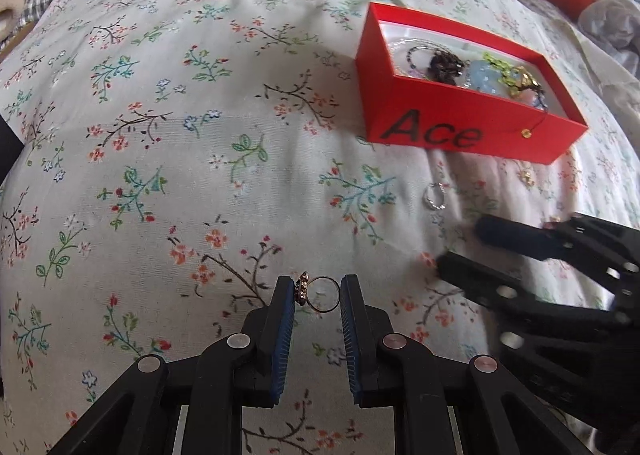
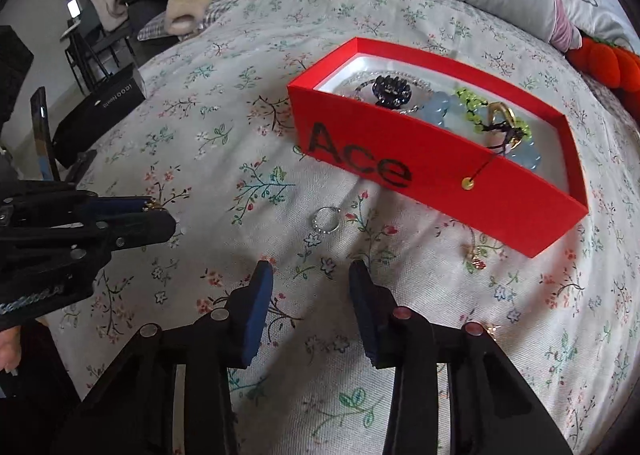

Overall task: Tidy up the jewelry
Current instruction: 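Grasp the gold ring with the left tool while the right grasps the silver hoop earring, then carry the gold ring with the left tool while the right carries the silver hoop into the red box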

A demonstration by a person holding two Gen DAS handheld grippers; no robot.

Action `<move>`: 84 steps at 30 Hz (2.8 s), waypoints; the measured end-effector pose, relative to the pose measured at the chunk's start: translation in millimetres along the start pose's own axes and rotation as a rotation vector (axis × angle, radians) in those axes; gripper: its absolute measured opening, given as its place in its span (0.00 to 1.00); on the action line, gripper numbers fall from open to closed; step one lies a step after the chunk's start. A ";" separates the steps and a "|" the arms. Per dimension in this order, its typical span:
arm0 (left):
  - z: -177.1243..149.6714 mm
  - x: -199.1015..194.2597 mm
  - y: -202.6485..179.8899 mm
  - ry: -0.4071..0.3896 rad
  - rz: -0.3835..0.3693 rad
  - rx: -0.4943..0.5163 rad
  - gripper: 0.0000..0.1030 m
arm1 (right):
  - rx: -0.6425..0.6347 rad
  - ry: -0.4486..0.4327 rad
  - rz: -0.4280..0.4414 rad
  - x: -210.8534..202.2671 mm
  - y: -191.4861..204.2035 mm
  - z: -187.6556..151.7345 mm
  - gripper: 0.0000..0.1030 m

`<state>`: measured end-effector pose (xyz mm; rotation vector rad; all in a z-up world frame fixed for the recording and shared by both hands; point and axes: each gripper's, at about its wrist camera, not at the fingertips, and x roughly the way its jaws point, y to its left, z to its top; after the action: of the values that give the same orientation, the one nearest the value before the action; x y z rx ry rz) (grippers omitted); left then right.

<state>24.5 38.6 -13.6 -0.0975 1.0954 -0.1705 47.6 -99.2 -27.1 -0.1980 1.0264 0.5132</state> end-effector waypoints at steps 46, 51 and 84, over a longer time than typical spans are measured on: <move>20.0 -7.4 -3.5 -0.059 -0.041 -0.052 0.17 | 0.195 -0.089 0.000 -50.5 -35.9 9.0 0.02; 32.3 -16.9 -15.7 -0.116 -0.070 -0.037 0.17 | 0.230 -0.124 -0.001 -71.1 -50.6 9.6 0.02; 93.7 15.5 -67.1 -0.275 -0.008 0.059 0.41 | 0.336 -0.145 -0.042 -83.7 -124.7 25.8 0.02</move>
<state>108.9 -30.8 26.4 -0.0695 0.8155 -0.1903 94.6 -223.3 47.9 0.1148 0.9488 0.3053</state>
